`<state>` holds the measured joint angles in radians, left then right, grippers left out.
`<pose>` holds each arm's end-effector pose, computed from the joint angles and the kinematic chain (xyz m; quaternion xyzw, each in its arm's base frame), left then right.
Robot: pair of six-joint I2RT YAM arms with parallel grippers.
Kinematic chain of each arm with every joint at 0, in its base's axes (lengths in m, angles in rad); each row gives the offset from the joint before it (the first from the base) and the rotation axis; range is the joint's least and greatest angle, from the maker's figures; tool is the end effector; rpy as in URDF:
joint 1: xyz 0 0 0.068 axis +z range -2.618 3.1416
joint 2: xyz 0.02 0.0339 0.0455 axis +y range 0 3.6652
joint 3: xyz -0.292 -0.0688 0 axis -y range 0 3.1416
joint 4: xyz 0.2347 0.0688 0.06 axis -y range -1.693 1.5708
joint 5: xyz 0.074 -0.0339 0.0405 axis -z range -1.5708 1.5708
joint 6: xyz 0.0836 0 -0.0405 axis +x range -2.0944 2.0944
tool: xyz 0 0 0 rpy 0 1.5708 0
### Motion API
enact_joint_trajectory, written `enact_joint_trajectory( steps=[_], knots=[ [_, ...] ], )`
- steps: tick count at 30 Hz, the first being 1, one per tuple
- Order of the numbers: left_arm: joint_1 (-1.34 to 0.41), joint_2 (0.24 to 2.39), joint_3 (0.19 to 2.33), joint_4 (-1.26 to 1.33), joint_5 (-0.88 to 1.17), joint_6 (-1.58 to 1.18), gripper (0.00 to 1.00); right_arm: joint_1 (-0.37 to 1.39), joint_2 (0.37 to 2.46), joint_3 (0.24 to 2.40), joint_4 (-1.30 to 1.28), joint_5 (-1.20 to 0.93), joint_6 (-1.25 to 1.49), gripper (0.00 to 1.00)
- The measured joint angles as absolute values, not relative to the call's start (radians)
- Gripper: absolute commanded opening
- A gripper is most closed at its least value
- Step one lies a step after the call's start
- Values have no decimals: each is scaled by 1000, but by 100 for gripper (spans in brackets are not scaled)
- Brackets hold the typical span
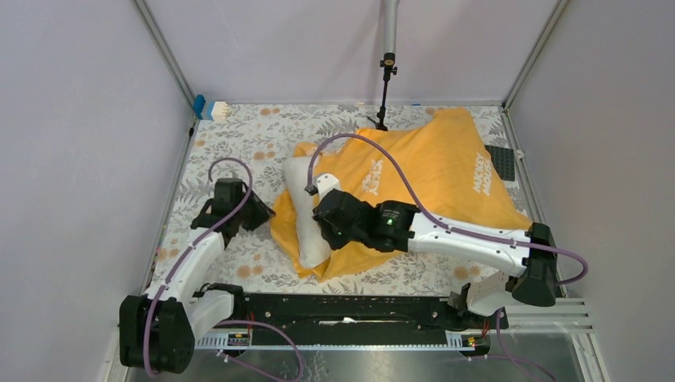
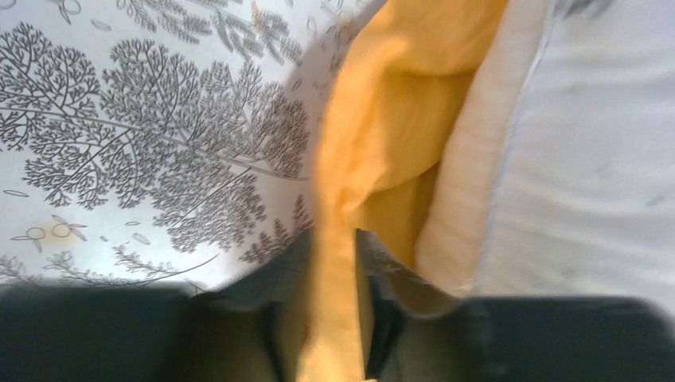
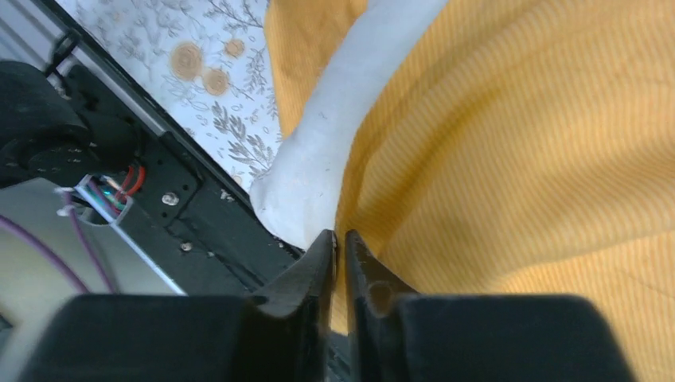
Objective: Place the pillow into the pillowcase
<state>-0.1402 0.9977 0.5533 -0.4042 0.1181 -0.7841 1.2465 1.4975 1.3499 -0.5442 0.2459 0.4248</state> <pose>0.1998 -0.0381 0.1943 -0.2757 0.8925 -0.2067 0.2911 0.1337 0.3338 0.3306 -0.3109 0.8442 0.2388 0.3655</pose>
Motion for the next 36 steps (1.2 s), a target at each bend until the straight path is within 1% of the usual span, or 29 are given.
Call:
enact_joint_trajectory(
  steps=[2, 3, 5, 8, 13, 14, 16, 18, 19, 21, 24, 25, 27, 29, 31, 32, 35, 36],
  knots=[
    [-112, 1013, 592, -411, 119, -769, 57, 1225, 1471, 1341, -543, 220, 423, 46],
    [-101, 1026, 625, -413, 122, -770, 62, 1212, 1455, 1342, -538, 215, 419, 53],
    [-97, 1040, 672, -408, 133, -756, 73, 1184, 1430, 1360, -542, 215, 411, 60],
    [-97, 1043, 735, -388, 167, -758, 83, 1136, 1443, 1491, -572, 229, 385, 63],
    [-99, 1114, 797, -304, 241, -785, 93, 1037, 1577, 1804, -586, 278, 335, 63],
    [-104, 1151, 803, -273, 258, -794, 98, 1016, 1613, 1855, -588, 288, 325, 63],
    [-116, 1223, 805, -227, 284, -811, 99, 964, 1716, 1971, -600, 307, 305, 64],
    [-131, 1289, 805, -182, 312, -835, 93, 934, 1811, 2056, -624, 322, 287, 66],
    [-139, 1315, 803, -159, 325, -849, 87, 923, 1866, 2106, -639, 331, 278, 68],
    [-155, 1356, 799, -103, 346, -884, 68, 910, 1993, 2222, -688, 361, 257, 70],
    [-189, 1375, 779, -25, 356, -924, 36, 909, 2185, 2408, -781, 403, 233, 73],
    [-200, 1375, 769, -1, 358, -936, 27, 910, 2231, 2440, -806, 408, 227, 74],
    [-214, 1375, 734, 62, 363, -959, 12, 910, 2282, 2452, -851, 420, 222, 75],
    [-215, 1377, 709, 92, 364, -973, 6, 910, 2310, 2442, -896, 430, 221, 74],
    [-215, 1377, 675, 128, 364, -992, 0, 910, 2315, 2424, -920, 447, 221, 70],
    [-215, 1377, 662, 142, 365, -999, 0, 910, 2315, 2416, -933, 461, 223, 67],
    [-215, 1377, 643, 173, 367, -1007, 0, 910, 2312, 2386, -944, 504, 232, 52],
    [-215, 1377, 640, 182, 367, -1007, 0, 910, 2309, 2367, -942, 514, 235, 46]
  ],
)
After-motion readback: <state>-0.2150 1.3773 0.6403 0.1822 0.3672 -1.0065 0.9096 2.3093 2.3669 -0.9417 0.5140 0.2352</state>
